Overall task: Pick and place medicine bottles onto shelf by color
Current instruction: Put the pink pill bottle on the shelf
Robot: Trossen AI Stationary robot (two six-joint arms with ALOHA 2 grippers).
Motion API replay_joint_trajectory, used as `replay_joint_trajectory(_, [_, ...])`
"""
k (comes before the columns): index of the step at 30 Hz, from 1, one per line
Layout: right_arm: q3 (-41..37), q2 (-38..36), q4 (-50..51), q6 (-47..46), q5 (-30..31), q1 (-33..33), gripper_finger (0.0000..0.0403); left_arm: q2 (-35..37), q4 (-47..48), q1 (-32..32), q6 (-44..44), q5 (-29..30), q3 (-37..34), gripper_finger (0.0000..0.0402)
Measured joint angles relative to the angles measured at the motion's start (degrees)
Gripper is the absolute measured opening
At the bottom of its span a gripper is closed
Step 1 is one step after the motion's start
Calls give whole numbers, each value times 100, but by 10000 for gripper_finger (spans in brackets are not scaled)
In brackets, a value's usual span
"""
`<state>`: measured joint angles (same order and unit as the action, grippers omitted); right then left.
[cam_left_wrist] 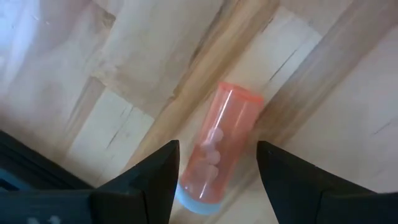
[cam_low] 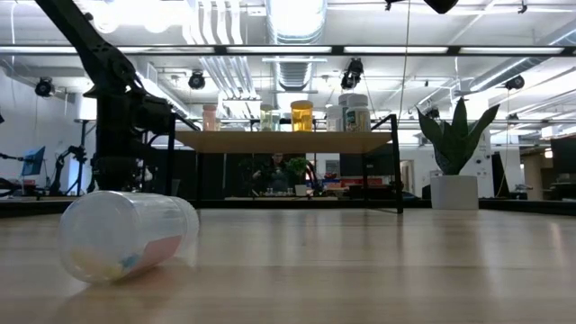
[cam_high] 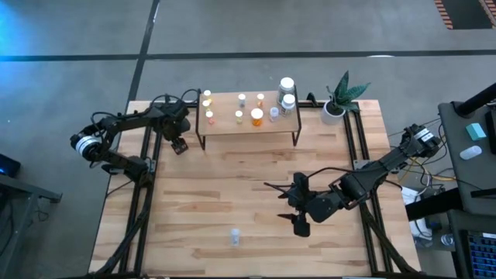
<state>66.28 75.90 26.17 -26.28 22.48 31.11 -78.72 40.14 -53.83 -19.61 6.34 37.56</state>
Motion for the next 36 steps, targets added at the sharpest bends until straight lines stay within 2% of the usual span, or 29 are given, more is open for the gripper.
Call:
replay_joint_trajectory(8, [0, -2, -162, 36, -10, 0, 265, 0, 122, 226, 269, 173, -22, 192])
replay_joint_trajectory(17, [0, -2, -162, 68, -12, 0, 265, 0, 142, 418, 282, 196, 14, 122])
replay_joint_trajectory(24, [0, -4, -163, 149, -2, 0, 265, 0, 93, 605, 479, 189, 31, 101])
replay_joint_trajectory(31, [0, -4, -163, 157, 0, 0, 265, 0, 140, 708, 1282, 99, 94, 100])
replay_joint_trajectory(36, [0, -4, -162, 155, 0, 0, 265, 0, 162, 722, 2273, -96, 50, 100])
